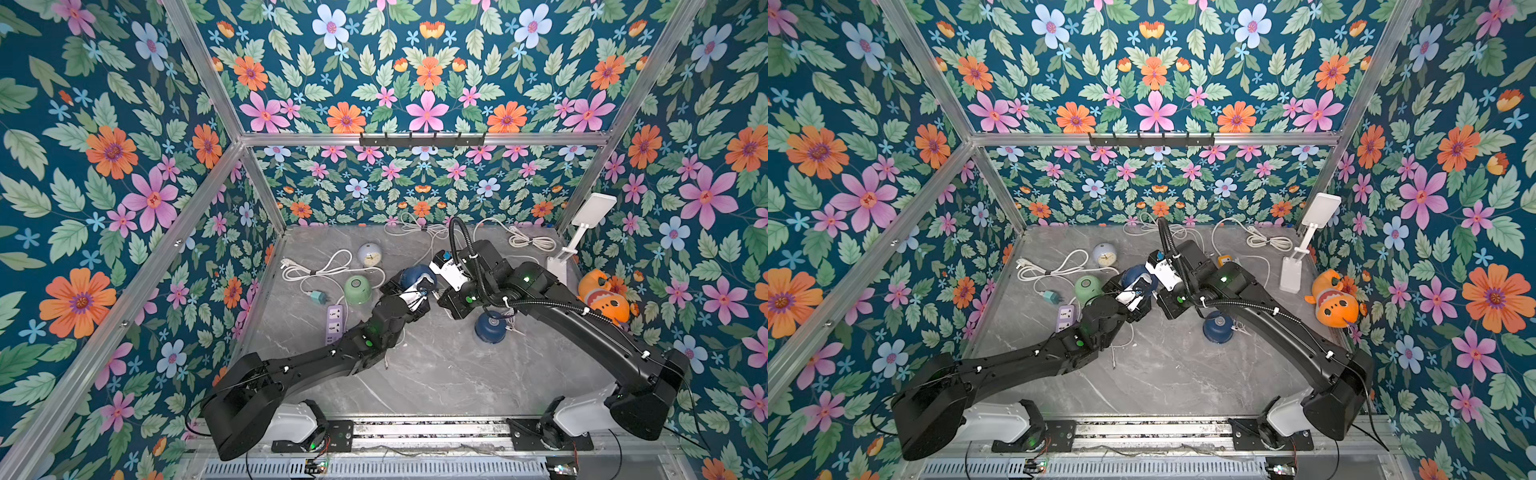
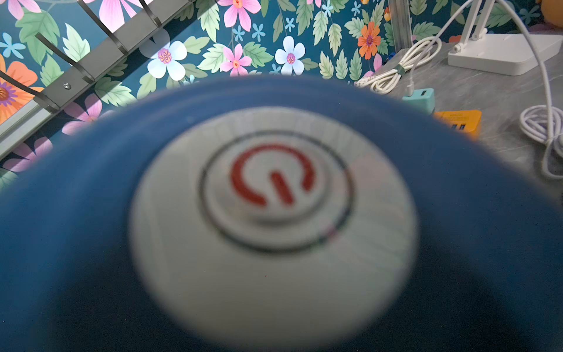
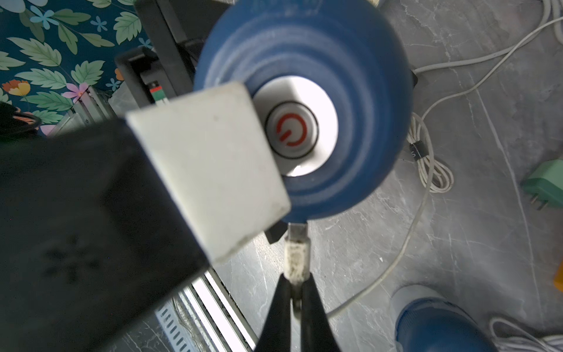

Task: Charge the cordless meat grinders
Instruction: Insert the charging cable into the cordless meat grinder.

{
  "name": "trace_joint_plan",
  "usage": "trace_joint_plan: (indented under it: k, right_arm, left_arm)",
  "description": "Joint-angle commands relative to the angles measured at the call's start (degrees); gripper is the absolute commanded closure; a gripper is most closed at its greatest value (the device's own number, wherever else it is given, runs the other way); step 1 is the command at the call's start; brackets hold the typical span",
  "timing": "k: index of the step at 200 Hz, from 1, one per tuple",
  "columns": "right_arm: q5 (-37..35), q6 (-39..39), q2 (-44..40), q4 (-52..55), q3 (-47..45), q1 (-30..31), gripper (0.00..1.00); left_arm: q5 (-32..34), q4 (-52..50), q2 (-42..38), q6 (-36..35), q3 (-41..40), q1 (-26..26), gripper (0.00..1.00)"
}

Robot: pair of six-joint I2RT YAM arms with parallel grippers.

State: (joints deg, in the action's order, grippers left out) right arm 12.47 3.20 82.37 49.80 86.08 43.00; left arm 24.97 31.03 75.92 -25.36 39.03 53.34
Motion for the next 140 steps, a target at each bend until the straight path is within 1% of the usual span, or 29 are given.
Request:
trace_joint_plan:
  k: [1, 67, 88, 140]
  right_arm:
    - [0.9, -0.1, 0.3, -1.2, 0.4, 0.2, 1.0]
    - [-0.2, 0.0, 0.7, -1.3, 0.7, 0.5, 1.0]
    - [-0.7, 0.6, 0.7, -1.7, 1.0, 0.4, 1.0]
    - [0.8, 2.5, 1.8, -3.0, 3.8, 0.4, 1.0]
  left_arm:
    - [-0.7, 1.2, 0.0, -0.3, 0.2, 0.2, 0.62]
    - [-0.7, 1.2, 0.4, -0.8, 0.2, 0.5, 0.63]
    - [-0.8, 1.0, 0.2, -1.3, -0.3, 0.8, 0.64]
    - [1.5, 1.7, 0.4, -3.3, -1.9, 3.2, 0.68]
